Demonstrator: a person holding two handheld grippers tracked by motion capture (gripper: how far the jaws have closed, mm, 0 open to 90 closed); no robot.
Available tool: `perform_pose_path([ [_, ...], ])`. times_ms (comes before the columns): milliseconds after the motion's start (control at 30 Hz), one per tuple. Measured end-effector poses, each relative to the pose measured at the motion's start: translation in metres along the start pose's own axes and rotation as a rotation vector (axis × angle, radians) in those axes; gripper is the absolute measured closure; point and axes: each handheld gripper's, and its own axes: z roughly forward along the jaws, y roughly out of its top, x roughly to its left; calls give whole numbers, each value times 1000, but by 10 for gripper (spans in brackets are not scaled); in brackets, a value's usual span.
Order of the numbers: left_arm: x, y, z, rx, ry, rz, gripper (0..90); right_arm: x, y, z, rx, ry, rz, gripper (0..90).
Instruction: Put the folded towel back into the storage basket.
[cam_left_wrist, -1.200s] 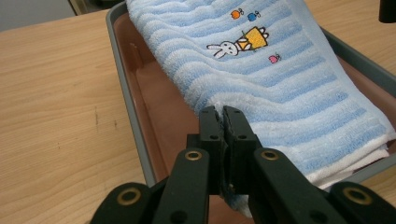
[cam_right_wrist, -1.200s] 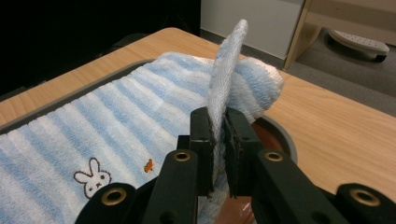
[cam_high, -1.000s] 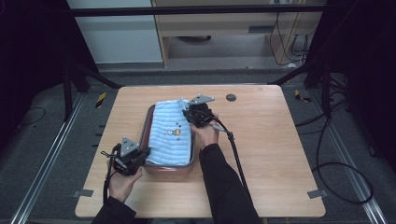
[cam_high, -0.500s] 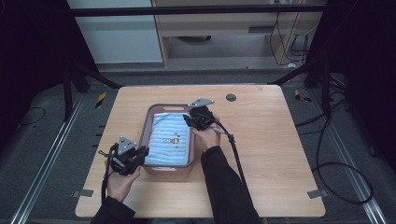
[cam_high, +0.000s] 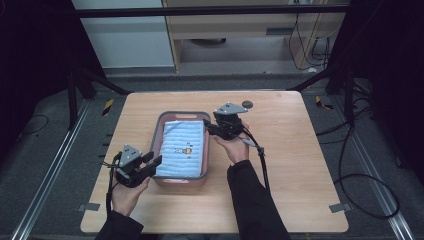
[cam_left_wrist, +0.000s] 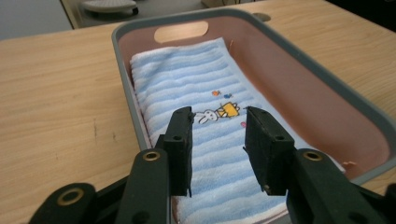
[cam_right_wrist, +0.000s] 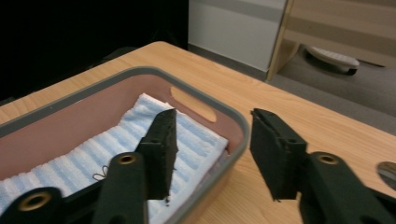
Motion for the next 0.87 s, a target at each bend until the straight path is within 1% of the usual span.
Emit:
perform_pose_path([
  [33,0,1,-1,-8,-7,-1,583,-4,-1,-11,-14,-17,3,434],
  [67,0,3,-4,-25,-21,-7,568,-7,-2,-16,-18,-22,11,407],
  [200,2,4,-7,-37,-31,-9,524,-20,-12,-39,-35,-44,43,307],
  [233,2,4,-8,-40,-35,-9,510,-23,-16,-45,-35,-50,51,295],
  [267,3,5,-8,-41,-37,-8,497,-26,-19,-49,-35,-55,55,286],
  [400,5,3,-8,-46,-47,7,433,-40,-36,-75,-26,-95,65,267],
  [433,6,3,-8,-46,-52,11,433,-40,-36,-75,-26,-95,65,267],
  [467,6,1,-7,-46,-53,27,416,-45,-45,-88,-24,-110,71,265],
  [533,6,0,-6,-42,-56,44,389,-51,-53,-99,-24,-122,79,262],
  [600,7,-1,-5,-40,-59,51,368,-56,-61,-110,-27,-136,91,257],
  [633,7,-2,-5,-41,-58,59,368,-56,-61,-110,-27,-136,91,257],
  [667,7,-3,-5,-40,-57,63,353,-60,-69,-120,-27,-145,108,252],
  [700,7,-4,-5,-38,-58,69,353,-60,-69,-120,-27,-145,108,252],
  [733,9,-5,-7,-41,-54,79,340,-64,-77,-129,-17,-154,120,238],
  [767,9,-5,-8,-43,-50,79,338,-65,-81,-134,-15,-160,121,233],
  [800,9,-5,-8,-43,-50,79,335,-65,-81,-134,-15,-160,121,233],
  [833,11,-5,-10,-46,-49,78,335,-67,-85,-138,-16,-166,122,231],
  [867,11,-5,-11,-51,-47,75,330,-69,-92,-146,-14,-173,134,224],
])
